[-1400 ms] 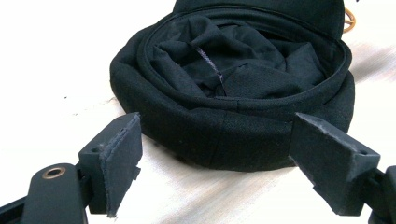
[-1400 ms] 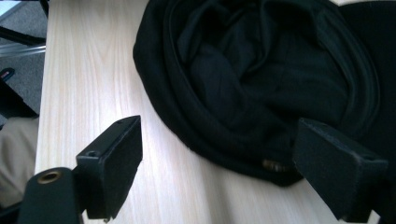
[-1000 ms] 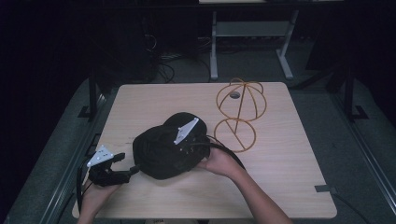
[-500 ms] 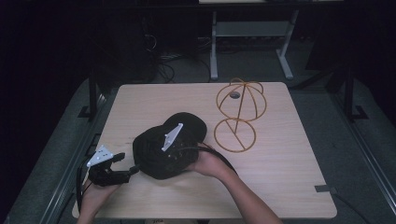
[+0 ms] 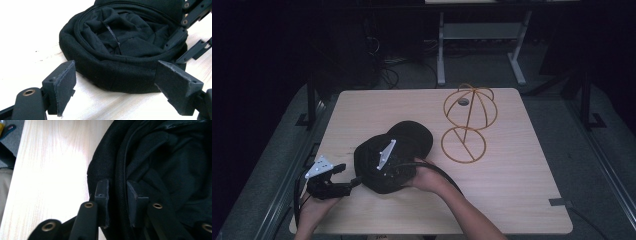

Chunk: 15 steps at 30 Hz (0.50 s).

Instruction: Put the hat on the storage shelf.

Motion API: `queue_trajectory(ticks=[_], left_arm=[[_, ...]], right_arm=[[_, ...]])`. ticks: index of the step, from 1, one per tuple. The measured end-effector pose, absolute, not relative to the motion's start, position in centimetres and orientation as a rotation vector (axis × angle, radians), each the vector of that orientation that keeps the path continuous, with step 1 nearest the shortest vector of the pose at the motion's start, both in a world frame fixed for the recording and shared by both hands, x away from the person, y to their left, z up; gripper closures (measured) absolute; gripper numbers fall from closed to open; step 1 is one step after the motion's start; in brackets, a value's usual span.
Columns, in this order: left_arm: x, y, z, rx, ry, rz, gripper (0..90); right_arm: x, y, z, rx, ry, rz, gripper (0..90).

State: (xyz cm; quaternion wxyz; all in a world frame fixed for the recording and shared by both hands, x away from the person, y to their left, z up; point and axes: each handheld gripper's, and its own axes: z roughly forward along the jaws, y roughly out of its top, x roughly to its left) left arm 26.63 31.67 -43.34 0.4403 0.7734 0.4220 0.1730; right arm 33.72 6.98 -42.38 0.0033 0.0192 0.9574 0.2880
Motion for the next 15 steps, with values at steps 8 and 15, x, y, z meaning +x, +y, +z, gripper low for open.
queue_trajectory(ticks=[8,15], left_arm=[[26.6,31.8,-43.3,1.913,1.055,0.431,17.5],[26.5,32.1,-43.2,1.896,1.054,0.441,17.5]], right_arm=[[33.7,6.9,-42.5,0.036,3.002,0.925,80.8],[33.6,6.5,-41.4,0.043,2.978,0.965,81.2]])
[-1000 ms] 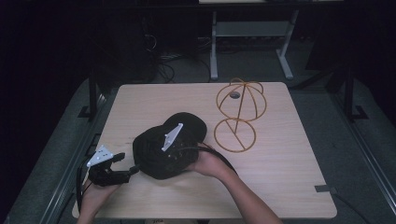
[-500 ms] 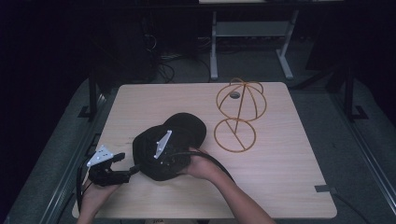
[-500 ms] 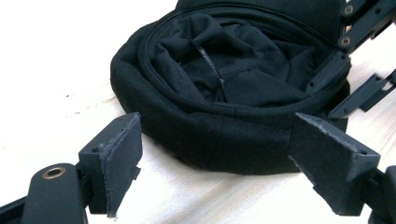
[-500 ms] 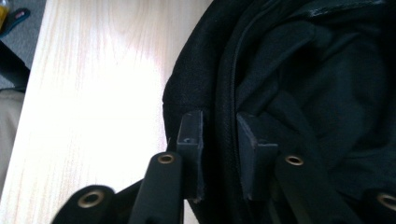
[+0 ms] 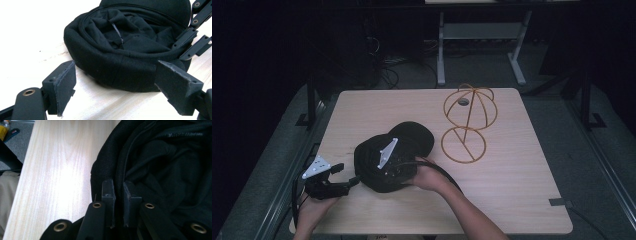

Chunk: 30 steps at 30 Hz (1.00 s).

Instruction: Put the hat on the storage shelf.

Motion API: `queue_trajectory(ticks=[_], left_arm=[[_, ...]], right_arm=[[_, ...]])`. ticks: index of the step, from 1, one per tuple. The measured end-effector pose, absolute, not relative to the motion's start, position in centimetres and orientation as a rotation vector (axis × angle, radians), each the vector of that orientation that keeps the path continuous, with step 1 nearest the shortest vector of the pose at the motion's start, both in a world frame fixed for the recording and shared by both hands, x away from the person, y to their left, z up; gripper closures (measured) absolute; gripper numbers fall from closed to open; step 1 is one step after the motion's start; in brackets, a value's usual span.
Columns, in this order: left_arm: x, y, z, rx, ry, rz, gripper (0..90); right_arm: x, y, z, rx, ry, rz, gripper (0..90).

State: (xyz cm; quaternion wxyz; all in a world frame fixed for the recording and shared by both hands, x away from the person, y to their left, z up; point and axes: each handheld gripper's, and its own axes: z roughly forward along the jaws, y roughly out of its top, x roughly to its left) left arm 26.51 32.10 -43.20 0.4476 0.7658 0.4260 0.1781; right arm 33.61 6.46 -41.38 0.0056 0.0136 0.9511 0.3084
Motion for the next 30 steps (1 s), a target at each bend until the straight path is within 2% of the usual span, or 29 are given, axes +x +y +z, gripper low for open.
queue_trajectory(ticks=[30], left_arm=[[26.0,31.2,-42.1,1.855,0.982,0.424,17.5]], right_arm=[[33.9,2.9,-33.9,0.105,2.831,1.298,81.0]])
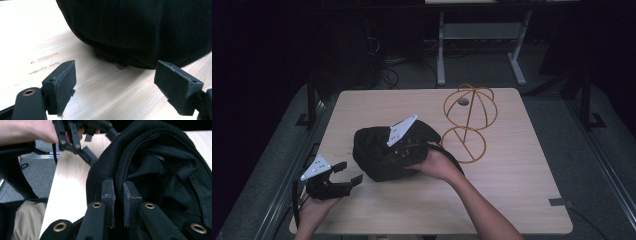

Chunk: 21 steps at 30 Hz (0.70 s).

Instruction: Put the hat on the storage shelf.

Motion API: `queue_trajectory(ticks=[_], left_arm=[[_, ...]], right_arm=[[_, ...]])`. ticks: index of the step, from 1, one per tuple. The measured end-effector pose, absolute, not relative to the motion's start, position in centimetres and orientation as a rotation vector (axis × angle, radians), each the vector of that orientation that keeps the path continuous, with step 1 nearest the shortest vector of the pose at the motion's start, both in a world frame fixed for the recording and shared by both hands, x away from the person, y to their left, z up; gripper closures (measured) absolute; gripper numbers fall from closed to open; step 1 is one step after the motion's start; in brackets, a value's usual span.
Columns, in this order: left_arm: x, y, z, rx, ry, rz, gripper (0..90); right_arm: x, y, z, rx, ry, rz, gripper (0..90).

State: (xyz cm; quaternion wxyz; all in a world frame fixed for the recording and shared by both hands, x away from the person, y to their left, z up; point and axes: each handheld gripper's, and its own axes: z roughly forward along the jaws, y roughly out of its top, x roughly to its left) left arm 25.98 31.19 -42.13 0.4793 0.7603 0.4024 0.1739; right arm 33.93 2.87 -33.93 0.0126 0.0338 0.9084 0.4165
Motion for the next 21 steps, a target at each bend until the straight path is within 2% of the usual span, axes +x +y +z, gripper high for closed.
queue_trajectory(ticks=[9,21], left_arm=[[25.8,29.9,-40.1,1.807,0.907,0.400,17.5],[26.8,27.5,-37.7,1.814,0.792,0.395,17.3]], right_arm=[[34.0,1.8,-30.4,0.102,2.779,1.350,81.0],[34.2,0.9,-28.5,0.119,2.748,1.384,81.0]])
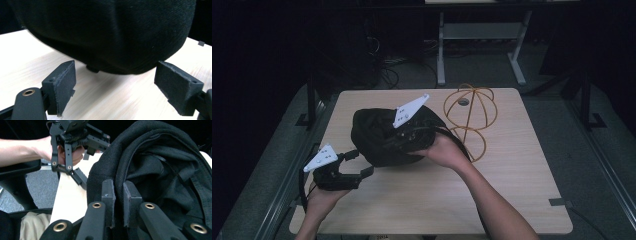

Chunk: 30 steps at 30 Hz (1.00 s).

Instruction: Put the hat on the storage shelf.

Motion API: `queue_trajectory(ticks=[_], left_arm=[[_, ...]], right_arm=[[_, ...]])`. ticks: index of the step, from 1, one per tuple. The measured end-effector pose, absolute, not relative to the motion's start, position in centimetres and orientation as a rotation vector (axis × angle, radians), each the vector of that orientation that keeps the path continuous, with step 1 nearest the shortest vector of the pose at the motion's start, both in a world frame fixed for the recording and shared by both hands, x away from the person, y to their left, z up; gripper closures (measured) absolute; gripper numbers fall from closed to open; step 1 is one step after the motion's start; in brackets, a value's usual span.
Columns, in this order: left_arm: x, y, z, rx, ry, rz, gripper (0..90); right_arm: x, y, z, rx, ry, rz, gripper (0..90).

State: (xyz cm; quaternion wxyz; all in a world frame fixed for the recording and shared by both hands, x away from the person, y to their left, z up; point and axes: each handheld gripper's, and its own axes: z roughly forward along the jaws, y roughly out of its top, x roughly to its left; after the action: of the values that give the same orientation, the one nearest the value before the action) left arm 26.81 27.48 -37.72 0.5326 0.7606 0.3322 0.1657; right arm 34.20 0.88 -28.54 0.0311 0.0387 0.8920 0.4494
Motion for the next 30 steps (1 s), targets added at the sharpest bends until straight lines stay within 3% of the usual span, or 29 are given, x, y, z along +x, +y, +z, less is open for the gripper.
queue_trajectory(ticks=[5,9,10,14,17,20,30], left_arm=[[27.6,26.3,-37.2,1.814,0.758,0.418,17.6],[28.1,25.9,-37.3,1.802,0.748,0.431,24.6],[28.3,25.9,-37.3,1.795,0.741,0.441,34.4],[29.1,25.9,-37.1,1.761,0.713,0.420,57.6],[29.4,25.8,-36.9,1.762,0.702,0.411,64.8],[29.5,25.7,-36.5,1.762,0.681,0.426,80.0],[29.3,25.8,-35.2,1.787,0.672,0.474,85.3]], right_arm=[[34.0,0.7,-28.2,0.126,2.748,1.404,81.0],[34.0,0.5,-28.1,0.114,2.749,1.417,81.1],[33.9,0.5,-28.1,0.118,2.752,1.419,81.1],[33.9,0.5,-28.0,0.115,2.753,1.439,81.5],[33.8,0.5,-27.9,0.127,2.753,1.466,81.4],[33.9,0.2,-27.7,0.132,2.743,1.472,81.3],[34.3,-0.6,-27.7,0.188,2.717,1.503,79.9]])
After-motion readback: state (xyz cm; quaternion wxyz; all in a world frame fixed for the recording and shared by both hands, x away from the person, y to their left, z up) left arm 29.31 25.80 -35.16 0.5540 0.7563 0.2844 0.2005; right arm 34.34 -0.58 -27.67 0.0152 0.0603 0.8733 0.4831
